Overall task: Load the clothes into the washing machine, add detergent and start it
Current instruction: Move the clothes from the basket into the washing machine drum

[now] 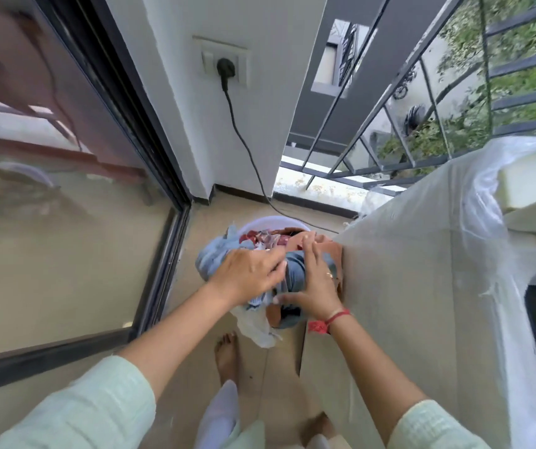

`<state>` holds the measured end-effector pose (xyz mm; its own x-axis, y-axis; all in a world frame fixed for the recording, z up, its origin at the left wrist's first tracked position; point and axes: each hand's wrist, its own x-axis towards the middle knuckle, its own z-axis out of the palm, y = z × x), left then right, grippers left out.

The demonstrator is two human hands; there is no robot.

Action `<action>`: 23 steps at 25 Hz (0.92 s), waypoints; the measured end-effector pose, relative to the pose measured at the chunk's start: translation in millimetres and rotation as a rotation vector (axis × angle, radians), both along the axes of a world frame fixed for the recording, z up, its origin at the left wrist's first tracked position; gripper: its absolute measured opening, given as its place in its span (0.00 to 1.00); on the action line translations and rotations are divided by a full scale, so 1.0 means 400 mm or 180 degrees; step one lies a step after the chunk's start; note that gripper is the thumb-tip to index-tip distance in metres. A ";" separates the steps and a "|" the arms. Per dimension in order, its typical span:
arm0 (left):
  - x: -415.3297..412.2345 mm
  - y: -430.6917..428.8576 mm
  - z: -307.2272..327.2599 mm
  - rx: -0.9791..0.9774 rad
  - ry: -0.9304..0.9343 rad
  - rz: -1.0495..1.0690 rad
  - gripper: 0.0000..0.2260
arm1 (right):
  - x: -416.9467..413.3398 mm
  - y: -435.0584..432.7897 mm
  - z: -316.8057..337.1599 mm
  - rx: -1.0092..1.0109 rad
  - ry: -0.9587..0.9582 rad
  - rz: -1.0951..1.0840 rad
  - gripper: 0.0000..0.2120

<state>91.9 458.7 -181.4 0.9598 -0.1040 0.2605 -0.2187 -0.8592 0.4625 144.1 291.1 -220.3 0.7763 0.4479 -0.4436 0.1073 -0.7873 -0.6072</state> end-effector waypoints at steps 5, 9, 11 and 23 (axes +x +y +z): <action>-0.034 0.063 0.065 0.0585 0.1671 0.0195 0.21 | -0.008 0.034 0.045 0.0164 0.0026 -0.0031 0.16; -0.019 0.103 0.021 0.1115 0.2566 0.0179 0.22 | -0.011 -0.069 0.119 0.0361 -0.0378 -0.1314 0.20; -0.019 0.082 -0.003 0.0531 0.2311 0.0291 0.18 | -0.026 -0.083 0.195 0.0550 -0.0649 -0.1493 0.16; 0.151 -0.080 0.567 -0.2427 -0.0585 0.0848 0.12 | 0.076 -0.198 0.848 0.2304 -0.2266 -0.1979 0.15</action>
